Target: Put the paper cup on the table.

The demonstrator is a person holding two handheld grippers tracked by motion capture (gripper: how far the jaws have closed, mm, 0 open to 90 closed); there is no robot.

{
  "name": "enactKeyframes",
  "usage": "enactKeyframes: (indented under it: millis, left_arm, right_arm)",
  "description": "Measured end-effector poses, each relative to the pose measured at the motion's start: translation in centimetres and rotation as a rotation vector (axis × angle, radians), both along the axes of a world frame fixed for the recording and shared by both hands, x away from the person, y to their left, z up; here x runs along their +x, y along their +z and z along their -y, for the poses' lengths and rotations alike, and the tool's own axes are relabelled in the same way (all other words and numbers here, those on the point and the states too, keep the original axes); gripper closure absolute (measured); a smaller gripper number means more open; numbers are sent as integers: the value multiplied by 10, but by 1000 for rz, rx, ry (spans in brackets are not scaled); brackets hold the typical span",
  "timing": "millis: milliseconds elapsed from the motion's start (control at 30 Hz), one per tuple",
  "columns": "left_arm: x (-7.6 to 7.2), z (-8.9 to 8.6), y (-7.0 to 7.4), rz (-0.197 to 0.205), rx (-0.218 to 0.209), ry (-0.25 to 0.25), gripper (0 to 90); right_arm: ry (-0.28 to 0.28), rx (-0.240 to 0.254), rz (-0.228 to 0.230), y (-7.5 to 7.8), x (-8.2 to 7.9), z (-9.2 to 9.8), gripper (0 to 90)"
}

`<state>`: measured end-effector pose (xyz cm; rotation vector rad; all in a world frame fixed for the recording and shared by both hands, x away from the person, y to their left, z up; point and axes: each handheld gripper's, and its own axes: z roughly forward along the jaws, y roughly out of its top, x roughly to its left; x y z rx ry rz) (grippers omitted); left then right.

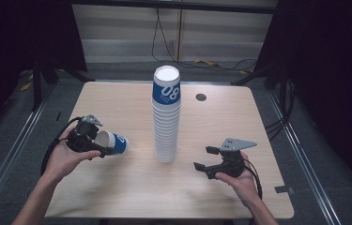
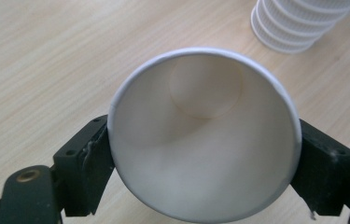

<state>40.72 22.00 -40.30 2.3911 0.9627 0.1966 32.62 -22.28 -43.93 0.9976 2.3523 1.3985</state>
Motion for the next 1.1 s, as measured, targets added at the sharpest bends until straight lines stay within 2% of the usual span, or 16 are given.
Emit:
enactKeyframes:
  millis: [133,267,367,433,467,567,633,700,767,900,967,1100]
  left_arm:
    - [7,0,0,-9,51,2,175]
    - [15,1,-1,-64,110,5,171]
    - [20,0,1,-70,117,-7,170]
    - [22,0,1,-89,127,6,170]
    - [24,0,0,-90,149,5,170]
    - [28,0,-2,-107,159,30,170]
    - [31,2,-4,-103,195,34,169]
    - [34,3,-5,-120,207,27,168]
    - [38,5,-6,-162,247,25,166]
    - [43,9,-7,-194,270,48,162]
    - [47,12,-6,-207,288,39,159]
    - [51,18,-8,-192,290,33,148]
  right_arm:
    - [0,0,-2,-1,0,0,185]
    - [-5,1,-6,-2,2,1,185]
    - [-1,-1,-13,-3,2,1,185]
    - [7,-3,-15,-3,2,1,190]
    - [12,-4,-17,-3,2,0,190]
    - [17,-5,-20,-4,2,-1,190]
    - [18,-6,-22,-5,3,-1,190]
    - [17,-6,-24,-5,3,-1,190]
    - [17,-8,-26,-6,3,-1,190]
    - [17,-6,-29,-7,3,-1,190]
    - [18,-5,-30,-7,3,-1,190]
    - [19,-4,-28,-7,3,-1,190]
